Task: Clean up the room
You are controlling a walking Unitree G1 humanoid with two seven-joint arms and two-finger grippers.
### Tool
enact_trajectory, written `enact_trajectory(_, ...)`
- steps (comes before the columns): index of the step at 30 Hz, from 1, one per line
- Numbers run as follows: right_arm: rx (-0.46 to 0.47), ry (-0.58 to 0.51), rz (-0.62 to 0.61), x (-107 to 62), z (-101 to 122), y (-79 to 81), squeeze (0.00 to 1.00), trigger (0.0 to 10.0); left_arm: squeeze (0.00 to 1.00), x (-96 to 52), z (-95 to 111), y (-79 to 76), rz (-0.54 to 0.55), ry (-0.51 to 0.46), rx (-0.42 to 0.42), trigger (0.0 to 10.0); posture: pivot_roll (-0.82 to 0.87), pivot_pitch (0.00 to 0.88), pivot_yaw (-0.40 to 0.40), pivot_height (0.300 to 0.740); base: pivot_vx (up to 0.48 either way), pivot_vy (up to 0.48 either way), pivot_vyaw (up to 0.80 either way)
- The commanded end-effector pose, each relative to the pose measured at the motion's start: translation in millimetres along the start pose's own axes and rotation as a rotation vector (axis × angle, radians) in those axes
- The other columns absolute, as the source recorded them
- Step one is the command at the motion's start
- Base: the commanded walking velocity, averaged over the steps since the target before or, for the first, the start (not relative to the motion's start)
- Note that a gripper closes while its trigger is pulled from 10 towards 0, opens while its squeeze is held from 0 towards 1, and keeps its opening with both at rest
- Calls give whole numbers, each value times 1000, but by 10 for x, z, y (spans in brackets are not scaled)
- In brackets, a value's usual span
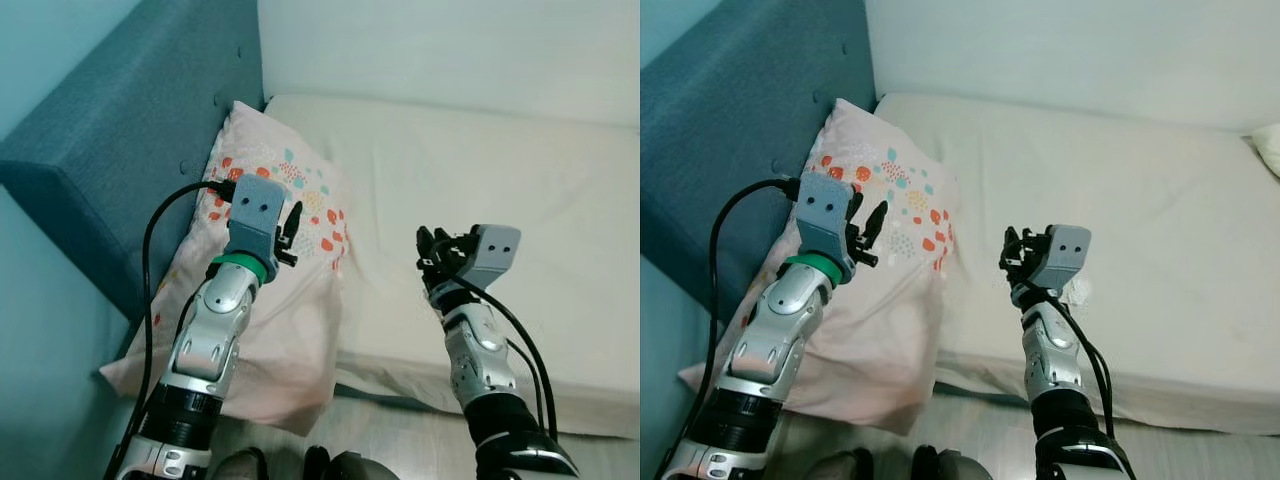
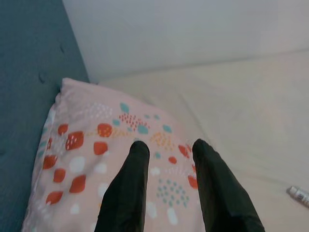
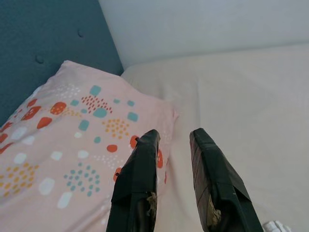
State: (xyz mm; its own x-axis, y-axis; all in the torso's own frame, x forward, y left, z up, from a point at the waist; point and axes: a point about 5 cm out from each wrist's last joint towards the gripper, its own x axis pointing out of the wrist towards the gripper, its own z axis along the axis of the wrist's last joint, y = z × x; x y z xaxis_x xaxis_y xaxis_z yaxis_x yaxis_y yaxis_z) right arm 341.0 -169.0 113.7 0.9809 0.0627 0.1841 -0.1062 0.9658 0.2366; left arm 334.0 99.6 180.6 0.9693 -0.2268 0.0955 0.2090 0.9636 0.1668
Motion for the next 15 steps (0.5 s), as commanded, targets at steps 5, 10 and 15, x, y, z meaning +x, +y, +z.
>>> enact_trajectory(5, 3, 28, 31, -60, -103, 65, 0, 10000, 0, 12, 1, 6, -10, -11, 47, 10000, 101, 83, 7, 740, 0, -56, 0)
enact_trajectory(10, 8, 35, 39, -85, -137, 103, 0, 10000, 0, 23, 10, -5, -15, -16, 52, 10000, 92, 87, 15, 740, 0, -428, 0)
enact_trajectory(15, 17, 42, 25, -142, -173, 88, 0, 10000, 0, 24, -29, -20, -11, 13, 27, 10000, 91, 111, 20, 740, 0, -225, 0)
